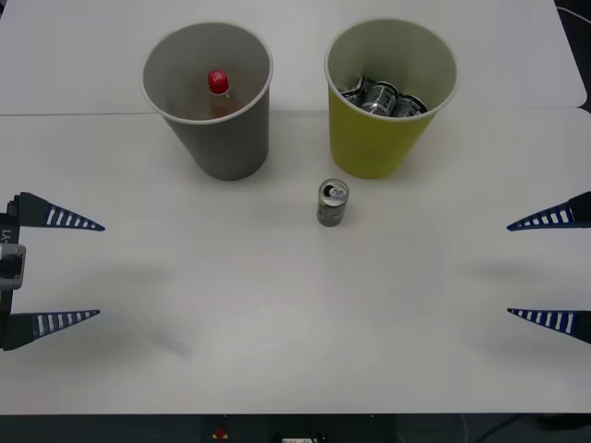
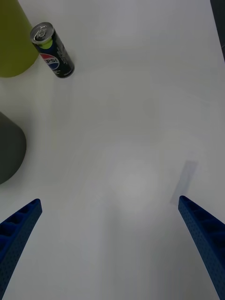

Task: Put the can into the green bin and the plastic bottle into the gray bin

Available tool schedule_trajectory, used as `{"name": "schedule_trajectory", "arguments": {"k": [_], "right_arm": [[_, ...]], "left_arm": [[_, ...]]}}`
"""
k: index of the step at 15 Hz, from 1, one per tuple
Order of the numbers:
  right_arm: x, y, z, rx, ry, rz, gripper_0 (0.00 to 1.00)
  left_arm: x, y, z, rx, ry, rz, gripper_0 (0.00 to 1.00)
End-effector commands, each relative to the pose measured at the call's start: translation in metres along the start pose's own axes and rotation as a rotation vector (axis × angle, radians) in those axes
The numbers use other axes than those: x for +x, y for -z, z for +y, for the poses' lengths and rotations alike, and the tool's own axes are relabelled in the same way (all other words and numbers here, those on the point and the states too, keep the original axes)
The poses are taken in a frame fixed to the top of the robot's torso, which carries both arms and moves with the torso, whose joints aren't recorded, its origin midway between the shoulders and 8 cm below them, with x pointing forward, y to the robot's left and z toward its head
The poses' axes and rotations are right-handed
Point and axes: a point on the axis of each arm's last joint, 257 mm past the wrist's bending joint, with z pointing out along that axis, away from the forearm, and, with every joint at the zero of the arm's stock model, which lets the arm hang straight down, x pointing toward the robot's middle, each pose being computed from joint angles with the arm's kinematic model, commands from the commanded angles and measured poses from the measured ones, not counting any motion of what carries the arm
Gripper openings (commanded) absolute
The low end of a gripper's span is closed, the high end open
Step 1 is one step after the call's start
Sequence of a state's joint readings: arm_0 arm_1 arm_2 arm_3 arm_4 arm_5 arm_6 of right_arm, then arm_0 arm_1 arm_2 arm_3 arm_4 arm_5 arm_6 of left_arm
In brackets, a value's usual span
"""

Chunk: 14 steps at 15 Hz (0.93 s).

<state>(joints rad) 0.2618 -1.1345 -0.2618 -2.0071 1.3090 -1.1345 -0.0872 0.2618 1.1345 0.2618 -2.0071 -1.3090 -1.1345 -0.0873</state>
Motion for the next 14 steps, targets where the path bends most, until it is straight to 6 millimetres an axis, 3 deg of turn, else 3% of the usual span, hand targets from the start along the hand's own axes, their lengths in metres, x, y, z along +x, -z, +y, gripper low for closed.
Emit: {"name": "schedule_trajectory", "arguments": {"k": [1,2,8,14], "right_arm": [[0.0,0.0,0.0,0.0,0.0,0.0,1.0],[0.002,-0.002,0.007,-0.005,-0.021,-0.01,1.0],[-0.002,0.002,0.003,0.031,-0.036,-0.039,1.0],[-0.008,-0.021,-0.002,0.154,-0.096,-0.082,1.0]], "left_arm": [[0.0,0.0,0.0,0.0,0.0,0.0,1.0],[0.0,0.0,0.0,0.0,0.0,0.0,1.0],[0.0,0.0,0.0,0.0,0.0,0.0,1.0],[0.0,0.0,0.0,0.0,0.0,0.0,1.0]]}}
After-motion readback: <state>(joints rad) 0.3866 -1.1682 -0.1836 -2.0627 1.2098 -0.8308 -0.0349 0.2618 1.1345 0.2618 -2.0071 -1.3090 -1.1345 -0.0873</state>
